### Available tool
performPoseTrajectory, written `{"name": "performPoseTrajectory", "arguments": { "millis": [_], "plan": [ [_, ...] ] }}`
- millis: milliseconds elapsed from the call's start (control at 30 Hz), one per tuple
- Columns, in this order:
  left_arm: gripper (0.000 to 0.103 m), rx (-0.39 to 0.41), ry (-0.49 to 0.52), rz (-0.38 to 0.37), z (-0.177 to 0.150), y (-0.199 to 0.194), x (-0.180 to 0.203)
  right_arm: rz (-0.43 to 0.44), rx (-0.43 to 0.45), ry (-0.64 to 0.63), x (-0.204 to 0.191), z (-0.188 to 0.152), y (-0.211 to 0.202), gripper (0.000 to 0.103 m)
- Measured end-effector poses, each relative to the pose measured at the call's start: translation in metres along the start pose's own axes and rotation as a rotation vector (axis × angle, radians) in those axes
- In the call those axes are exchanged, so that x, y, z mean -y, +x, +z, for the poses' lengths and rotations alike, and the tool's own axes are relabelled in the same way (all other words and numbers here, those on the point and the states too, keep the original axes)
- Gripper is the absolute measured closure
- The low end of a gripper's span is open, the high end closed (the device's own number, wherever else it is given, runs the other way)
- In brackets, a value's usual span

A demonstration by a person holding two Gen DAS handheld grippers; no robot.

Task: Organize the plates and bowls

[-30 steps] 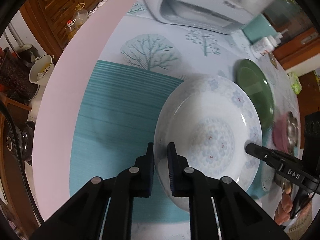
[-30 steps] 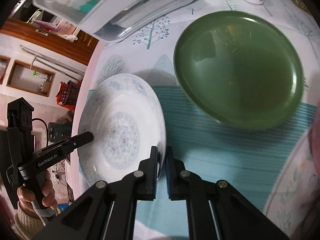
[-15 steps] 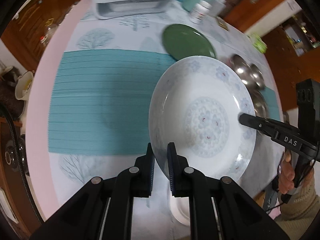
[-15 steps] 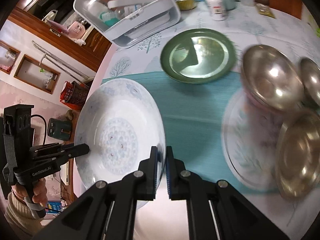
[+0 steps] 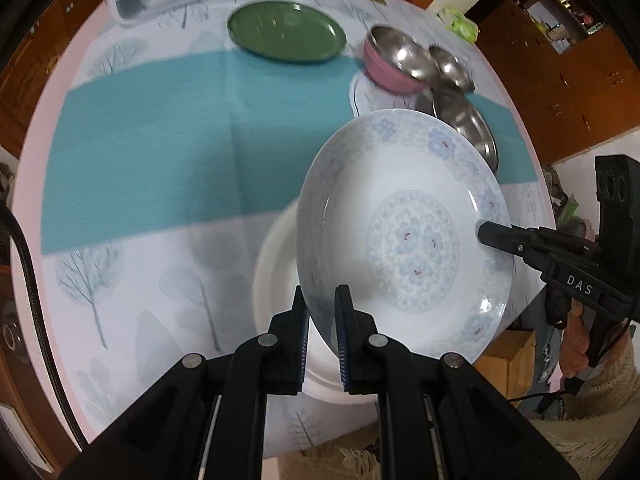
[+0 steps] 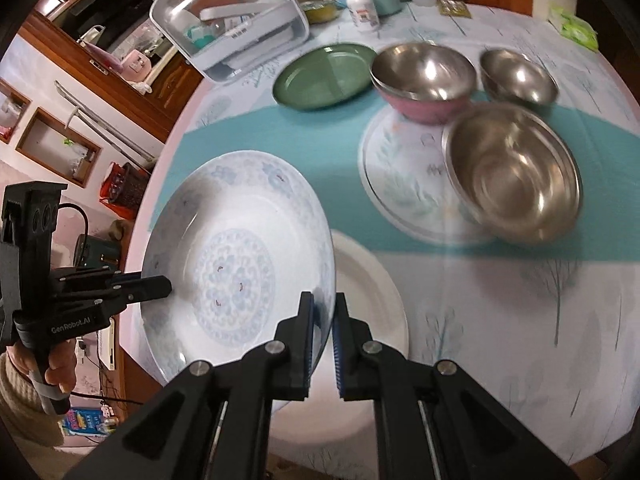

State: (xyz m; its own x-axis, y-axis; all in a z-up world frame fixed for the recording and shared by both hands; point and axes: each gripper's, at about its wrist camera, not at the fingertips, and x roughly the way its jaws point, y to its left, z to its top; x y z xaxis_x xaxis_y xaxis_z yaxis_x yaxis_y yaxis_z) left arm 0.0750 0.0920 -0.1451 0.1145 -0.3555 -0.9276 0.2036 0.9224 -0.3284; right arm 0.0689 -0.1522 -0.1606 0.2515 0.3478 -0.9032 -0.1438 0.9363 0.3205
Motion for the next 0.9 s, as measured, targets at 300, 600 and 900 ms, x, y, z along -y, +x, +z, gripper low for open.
{"name": "performPoseTrajectory", "arguments": {
  "millis": [300, 600, 900],
  "plan": [
    [0.092, -0.042, -0.015, 0.036, -0.028, 0.037, 0.002, -0.015, -0.075, 0.017, 0.012, -0.03, 0.028, 0.094],
    [0.091, -0.078, -0.009, 0.095, -0.041, 0.071, -0.007, -0.04, -0.131, 0.02, 0.017, -0.041, 0.063, 0.094],
    [0.091, -0.078, 0.005, 0.113, -0.037, 0.08, -0.005, -0.056, -0.136, 0.018, 0.022, -0.038, 0.073, 0.093]
  ]
}}
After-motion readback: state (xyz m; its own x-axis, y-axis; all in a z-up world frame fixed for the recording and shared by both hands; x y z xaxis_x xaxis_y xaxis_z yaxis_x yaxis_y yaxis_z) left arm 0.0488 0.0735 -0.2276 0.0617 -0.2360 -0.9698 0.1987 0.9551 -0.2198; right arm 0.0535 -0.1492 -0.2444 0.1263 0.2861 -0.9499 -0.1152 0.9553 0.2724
